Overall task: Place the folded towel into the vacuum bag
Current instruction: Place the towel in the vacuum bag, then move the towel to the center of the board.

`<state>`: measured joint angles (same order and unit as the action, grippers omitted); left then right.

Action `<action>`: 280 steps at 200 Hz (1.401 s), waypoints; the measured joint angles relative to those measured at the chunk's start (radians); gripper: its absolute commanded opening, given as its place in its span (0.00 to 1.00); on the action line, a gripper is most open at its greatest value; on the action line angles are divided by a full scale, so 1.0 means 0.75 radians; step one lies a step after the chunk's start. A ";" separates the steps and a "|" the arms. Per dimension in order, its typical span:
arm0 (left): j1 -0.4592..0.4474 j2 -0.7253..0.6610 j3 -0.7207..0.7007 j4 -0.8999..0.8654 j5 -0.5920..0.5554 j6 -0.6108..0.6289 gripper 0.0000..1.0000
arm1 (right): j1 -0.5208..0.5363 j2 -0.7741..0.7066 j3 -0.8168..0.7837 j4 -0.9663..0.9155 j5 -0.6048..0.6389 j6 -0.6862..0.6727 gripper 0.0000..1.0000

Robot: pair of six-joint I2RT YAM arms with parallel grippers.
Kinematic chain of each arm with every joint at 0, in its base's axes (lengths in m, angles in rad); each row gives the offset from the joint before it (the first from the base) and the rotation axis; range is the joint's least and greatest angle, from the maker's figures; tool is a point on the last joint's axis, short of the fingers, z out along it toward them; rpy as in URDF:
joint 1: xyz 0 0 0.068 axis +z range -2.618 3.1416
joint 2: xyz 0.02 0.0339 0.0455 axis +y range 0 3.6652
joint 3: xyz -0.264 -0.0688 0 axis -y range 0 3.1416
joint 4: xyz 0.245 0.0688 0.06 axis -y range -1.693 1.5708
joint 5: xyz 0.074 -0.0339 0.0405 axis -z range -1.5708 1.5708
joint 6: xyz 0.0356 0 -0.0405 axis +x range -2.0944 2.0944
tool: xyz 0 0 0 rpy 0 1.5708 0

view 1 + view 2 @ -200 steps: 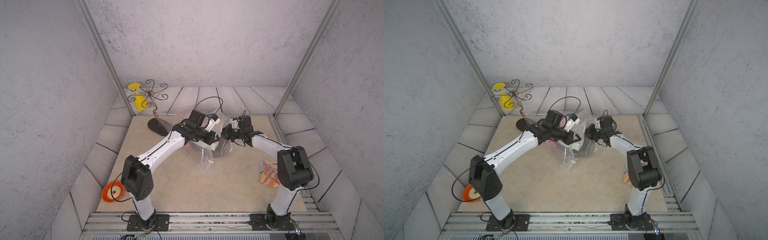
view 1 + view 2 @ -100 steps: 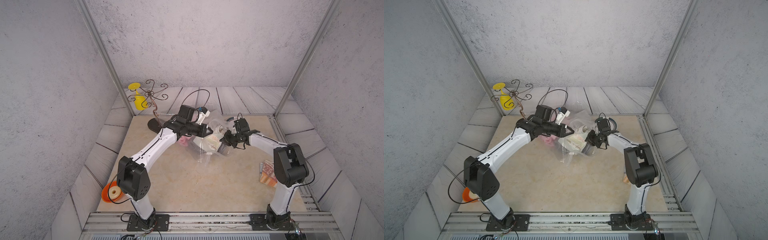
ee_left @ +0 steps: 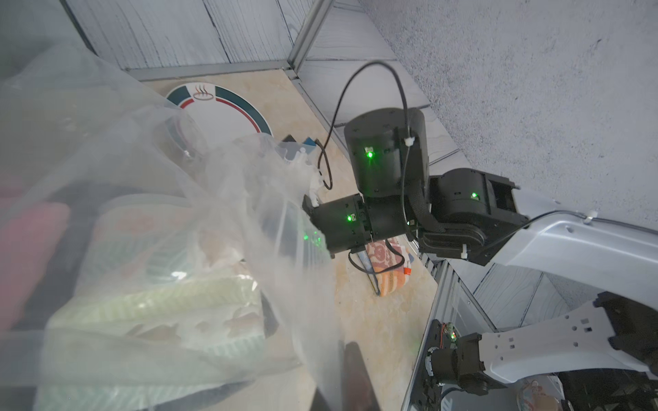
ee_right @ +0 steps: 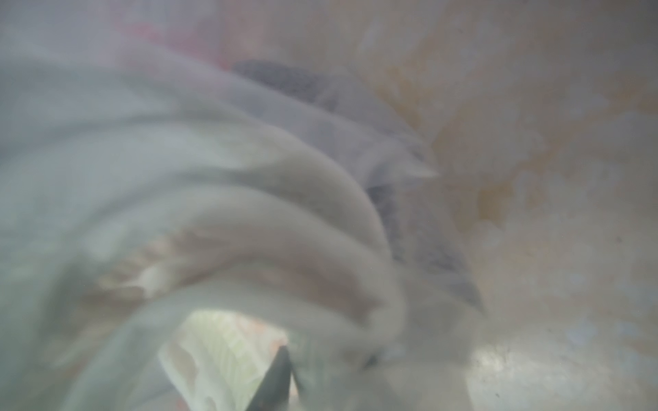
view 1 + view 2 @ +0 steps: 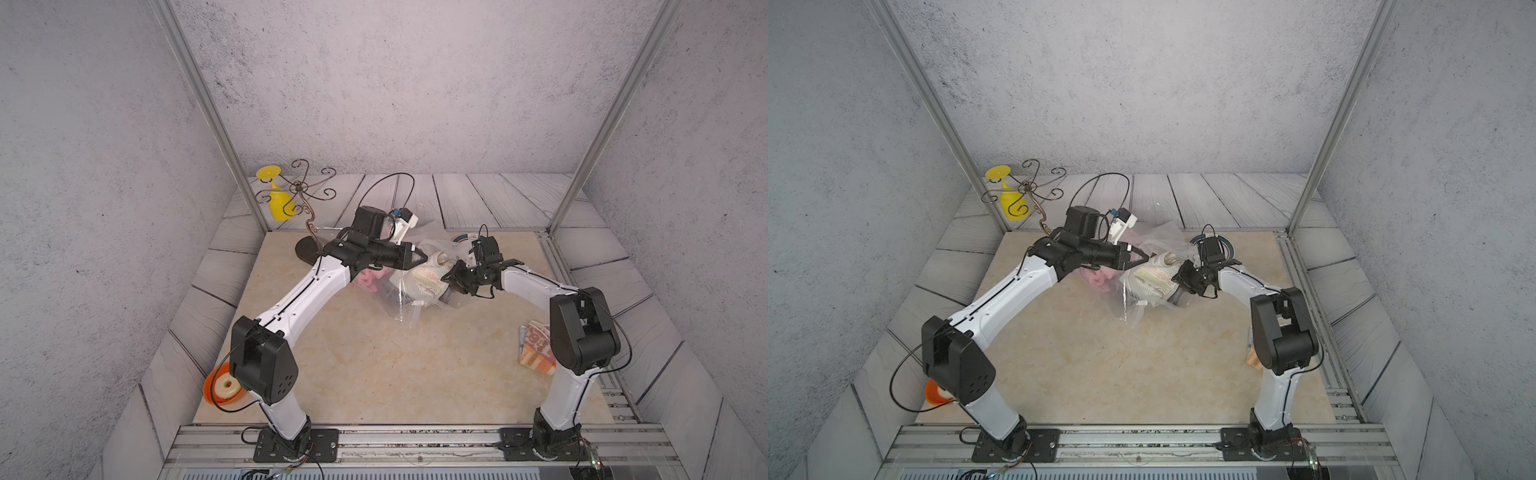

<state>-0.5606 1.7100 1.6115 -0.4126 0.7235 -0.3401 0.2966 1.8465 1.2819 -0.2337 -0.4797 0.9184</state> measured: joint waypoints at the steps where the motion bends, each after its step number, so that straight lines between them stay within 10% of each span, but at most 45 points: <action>1: -0.002 0.001 0.000 0.000 -0.001 0.001 0.00 | 0.000 -0.002 -0.002 0.004 -0.002 -0.006 0.48; 109: -0.077 0.044 -0.001 -0.013 -0.078 0.065 0.00 | 0.003 -0.238 -0.072 0.273 -0.065 0.026 0.48; 218: -0.009 0.019 0.082 0.047 0.191 -0.038 0.00 | 0.066 -0.060 -0.091 0.258 0.056 0.097 0.55; 280: -0.027 -0.007 -0.113 0.071 -0.208 -0.047 0.00 | 0.056 -0.188 -0.063 -0.067 0.241 -0.044 0.78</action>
<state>-0.5808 1.7050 1.5265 -0.3595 0.5678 -0.3756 0.3386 1.7058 1.2350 -0.2840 -0.2993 0.8852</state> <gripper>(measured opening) 0.049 0.753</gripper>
